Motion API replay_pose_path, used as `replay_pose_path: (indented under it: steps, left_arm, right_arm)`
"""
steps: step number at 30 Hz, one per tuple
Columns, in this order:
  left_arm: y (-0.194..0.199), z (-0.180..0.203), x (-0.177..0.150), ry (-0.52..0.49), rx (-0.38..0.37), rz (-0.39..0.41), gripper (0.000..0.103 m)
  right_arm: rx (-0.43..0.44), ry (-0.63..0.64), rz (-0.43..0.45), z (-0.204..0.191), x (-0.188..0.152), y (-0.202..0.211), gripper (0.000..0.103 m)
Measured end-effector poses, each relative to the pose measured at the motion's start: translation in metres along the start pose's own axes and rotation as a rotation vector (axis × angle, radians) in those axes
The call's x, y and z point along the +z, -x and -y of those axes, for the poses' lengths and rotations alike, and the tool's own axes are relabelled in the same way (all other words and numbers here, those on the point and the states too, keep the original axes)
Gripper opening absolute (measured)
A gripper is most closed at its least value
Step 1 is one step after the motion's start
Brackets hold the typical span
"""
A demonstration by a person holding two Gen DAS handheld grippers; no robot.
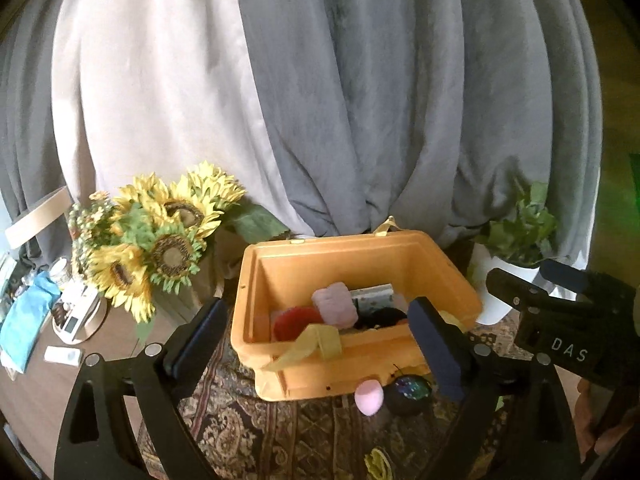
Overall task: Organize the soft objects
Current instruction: 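Raise both open tools from the crate and move back over the rug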
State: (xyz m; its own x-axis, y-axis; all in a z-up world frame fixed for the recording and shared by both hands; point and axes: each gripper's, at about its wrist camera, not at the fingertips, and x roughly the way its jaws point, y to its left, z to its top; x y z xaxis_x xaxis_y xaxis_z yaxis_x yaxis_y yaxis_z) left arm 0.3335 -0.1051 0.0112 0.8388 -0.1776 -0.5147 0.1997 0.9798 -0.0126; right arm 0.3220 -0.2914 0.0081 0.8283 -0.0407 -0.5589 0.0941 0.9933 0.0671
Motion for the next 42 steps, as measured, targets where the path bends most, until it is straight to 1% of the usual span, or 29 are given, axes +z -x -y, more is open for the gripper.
replay_pose_path:
  steps: [7, 10, 16, 18, 20, 23, 25, 27, 30, 33, 42]
  left_arm:
    - [0.042, -0.001, -0.021, 0.0, -0.007, 0.039, 0.1]
    - [0.055, -0.003, -0.032, -0.01, -0.014, 0.045, 0.101]
    - [0.07, -0.004, -0.052, -0.029, -0.036, 0.037, 0.101]
    - [0.072, -0.003, -0.058, -0.025, -0.032, 0.034, 0.101]
    - [0.072, 0.001, -0.064, -0.011, -0.025, 0.012, 0.101]
    - [0.073, 0.01, -0.073, 0.007, -0.012, 0.006, 0.101]
    - [0.073, 0.018, -0.079, 0.021, 0.011, 0.0, 0.101]
    - [0.071, 0.022, -0.086, 0.052, 0.007, -0.012, 0.101]
    - [0.066, 0.032, -0.096, 0.06, 0.034, -0.021, 0.101]
    - [0.062, 0.04, -0.107, 0.075, 0.05, -0.039, 0.101]
    - [0.043, 0.056, -0.138, 0.076, 0.107, -0.094, 0.1]
  right_arm:
    - [-0.052, -0.065, 0.051, 0.002, -0.026, 0.044, 0.084]
    - [-0.075, -0.068, 0.061, -0.002, -0.039, 0.056, 0.084]
    - [-0.136, -0.061, 0.094, -0.008, -0.065, 0.08, 0.084]
    - [-0.15, -0.064, 0.104, -0.007, -0.07, 0.086, 0.084]
    - [-0.157, -0.066, 0.109, -0.003, -0.075, 0.089, 0.084]
    - [-0.151, -0.057, 0.109, 0.005, -0.082, 0.09, 0.084]
    - [-0.154, -0.057, 0.101, 0.013, -0.088, 0.088, 0.084]
    - [-0.133, -0.051, 0.088, 0.021, -0.093, 0.083, 0.084]
    - [-0.119, -0.035, 0.071, 0.033, -0.101, 0.075, 0.084]
    - [-0.092, -0.024, 0.04, 0.041, -0.108, 0.064, 0.084]
    - [-0.04, -0.007, -0.061, 0.06, -0.134, 0.024, 0.084]
